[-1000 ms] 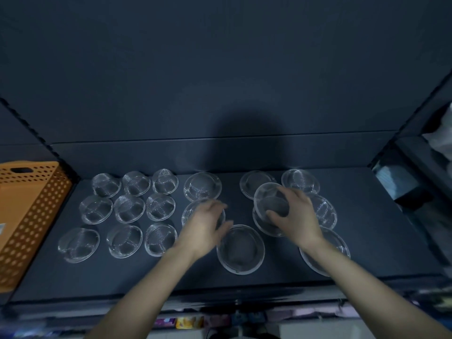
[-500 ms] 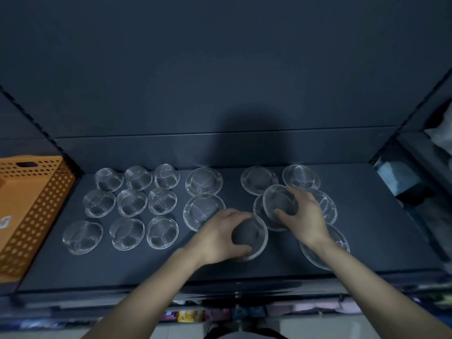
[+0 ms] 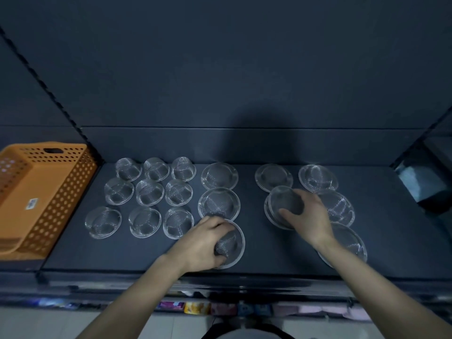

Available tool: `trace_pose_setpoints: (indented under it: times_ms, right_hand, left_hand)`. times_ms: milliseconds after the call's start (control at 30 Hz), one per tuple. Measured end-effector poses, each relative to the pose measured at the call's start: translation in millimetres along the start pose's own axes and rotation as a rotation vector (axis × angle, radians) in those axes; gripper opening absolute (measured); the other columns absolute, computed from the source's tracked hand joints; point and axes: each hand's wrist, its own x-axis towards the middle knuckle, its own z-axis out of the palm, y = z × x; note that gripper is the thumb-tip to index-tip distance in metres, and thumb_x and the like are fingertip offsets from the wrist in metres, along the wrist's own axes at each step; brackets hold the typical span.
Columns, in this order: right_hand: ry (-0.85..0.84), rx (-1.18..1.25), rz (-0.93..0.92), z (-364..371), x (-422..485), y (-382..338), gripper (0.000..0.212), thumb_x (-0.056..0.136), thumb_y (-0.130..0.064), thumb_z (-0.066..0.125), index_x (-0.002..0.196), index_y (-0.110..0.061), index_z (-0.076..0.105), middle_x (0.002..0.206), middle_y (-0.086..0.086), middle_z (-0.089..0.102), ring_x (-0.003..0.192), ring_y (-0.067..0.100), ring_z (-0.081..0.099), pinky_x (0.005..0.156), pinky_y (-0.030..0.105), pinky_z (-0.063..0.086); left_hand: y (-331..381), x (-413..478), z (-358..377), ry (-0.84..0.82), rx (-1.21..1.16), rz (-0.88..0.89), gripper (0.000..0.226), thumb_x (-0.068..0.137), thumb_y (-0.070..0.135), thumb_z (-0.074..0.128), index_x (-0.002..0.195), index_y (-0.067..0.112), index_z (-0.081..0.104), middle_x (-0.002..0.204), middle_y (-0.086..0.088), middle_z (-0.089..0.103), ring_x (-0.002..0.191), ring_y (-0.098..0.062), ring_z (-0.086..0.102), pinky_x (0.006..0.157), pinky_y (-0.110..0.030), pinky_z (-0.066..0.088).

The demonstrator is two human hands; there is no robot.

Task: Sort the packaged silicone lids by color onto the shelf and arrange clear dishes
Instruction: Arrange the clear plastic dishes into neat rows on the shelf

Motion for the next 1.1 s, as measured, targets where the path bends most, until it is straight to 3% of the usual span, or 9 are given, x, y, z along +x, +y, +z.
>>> trace_pose_setpoints:
  times_ms: [100, 200, 300, 367, 533, 667, 767, 967, 1100]
  right_hand:
    - [-0.003, -0.002, -0.012, 0, -2, 1, 0.059, 0.071, -0.024, 0.078, 0.124, -0.01, 0.056, 0.12, 0.013, 0.059, 0.112, 0.026, 0.052, 0.097, 0.032, 0.039]
    - [-0.012, 0.026, -0.006, -2, -4, 1, 0.059, 0.072, -0.024, 0.078, 0.125, -0.012, 0.056, 0.121, 0.01, 0.058, 0.112, 0.024, 0.052, 0.095, 0.028, 0.038]
    - [0.015, 0.083, 0.003, -10, -4, 0, 0.056, 0.073, -0.023, 0.077, 0.125, -0.015, 0.056, 0.117, 0.003, 0.056, 0.107, 0.016, 0.05, 0.088, 0.021, 0.034]
    - [0.049, 0.107, 0.0, -17, -4, 0, 0.057, 0.073, -0.022, 0.077, 0.125, -0.016, 0.055, 0.112, -0.004, 0.051, 0.105, 0.012, 0.048, 0.087, 0.019, 0.033]
    - [0.097, 0.09, 0.014, -29, -2, 12, 0.063, 0.073, -0.024, 0.078, 0.129, -0.015, 0.053, 0.122, 0.003, 0.054, 0.112, 0.016, 0.049, 0.09, 0.018, 0.033]
    - [0.149, 0.12, 0.054, -40, 2, 19, 0.058, 0.073, -0.024, 0.078, 0.126, -0.014, 0.056, 0.112, 0.002, 0.056, 0.105, 0.015, 0.051, 0.087, 0.016, 0.033]
    - [0.161, 0.151, 0.082, -43, 3, 23, 0.06, 0.073, -0.025, 0.079, 0.127, -0.015, 0.055, 0.116, 0.001, 0.056, 0.109, 0.015, 0.051, 0.09, 0.018, 0.035]
    - [0.152, 0.231, 0.107, -46, -1, 29, 0.061, 0.072, -0.026, 0.079, 0.128, -0.017, 0.054, 0.124, 0.001, 0.055, 0.115, 0.015, 0.05, 0.099, 0.025, 0.039]
    - [0.09, 0.187, 0.073, -45, -5, 31, 0.063, 0.072, -0.026, 0.079, 0.129, -0.017, 0.054, 0.127, 0.001, 0.054, 0.112, 0.009, 0.048, 0.096, 0.017, 0.035]
  left_hand:
    - [-4, -1, -1, -0.012, -0.009, 0.015, 0.073, 0.071, 0.03, 0.07, 0.139, 0.025, 0.042, 0.14, 0.008, 0.038, 0.132, -0.01, 0.029, 0.105, -0.008, 0.016]
    - [-3, 0, 0, 0.005, -0.009, 0.031, 0.074, 0.07, 0.042, 0.065, 0.138, 0.024, 0.043, 0.14, 0.007, 0.039, 0.132, -0.009, 0.029, 0.106, -0.009, 0.015]
    - [6, 10, -2, 0.057, -0.053, 0.033, 0.073, 0.072, 0.057, 0.049, 0.135, 0.021, 0.048, 0.137, 0.004, 0.045, 0.129, -0.011, 0.036, 0.11, -0.016, 0.025]
    - [15, 25, -3, 0.09, -0.072, 0.042, 0.069, 0.077, 0.057, 0.045, 0.132, 0.016, 0.052, 0.132, 0.001, 0.05, 0.125, -0.015, 0.042, 0.108, -0.02, 0.03]
    - [49, 81, -2, 0.054, -0.12, 0.068, 0.05, 0.087, 0.033, 0.06, 0.132, 0.012, 0.051, 0.133, -0.003, 0.052, 0.124, -0.02, 0.045, 0.104, -0.023, 0.031]
    - [72, 125, 5, -0.002, -0.12, 0.044, 0.064, 0.079, 0.037, 0.068, 0.135, 0.017, 0.046, 0.136, -0.002, 0.049, 0.126, -0.023, 0.04, 0.106, -0.029, 0.032]
    - [73, 145, 20, -0.057, -0.087, 0.016, 0.075, 0.071, 0.043, 0.072, 0.135, 0.019, 0.042, 0.135, -0.003, 0.048, 0.126, -0.024, 0.039, 0.106, -0.033, 0.034]
    - [66, 149, 32, -0.007, -0.076, 0.017, 0.078, 0.068, 0.038, 0.074, 0.138, 0.022, 0.042, 0.135, 0.001, 0.048, 0.125, -0.021, 0.038, 0.103, -0.023, 0.027]
    - [58, 146, 29, -0.015, -0.064, 0.013, 0.08, 0.067, 0.04, 0.073, 0.138, 0.025, 0.041, 0.135, 0.001, 0.047, 0.125, -0.021, 0.037, 0.106, -0.028, 0.031]
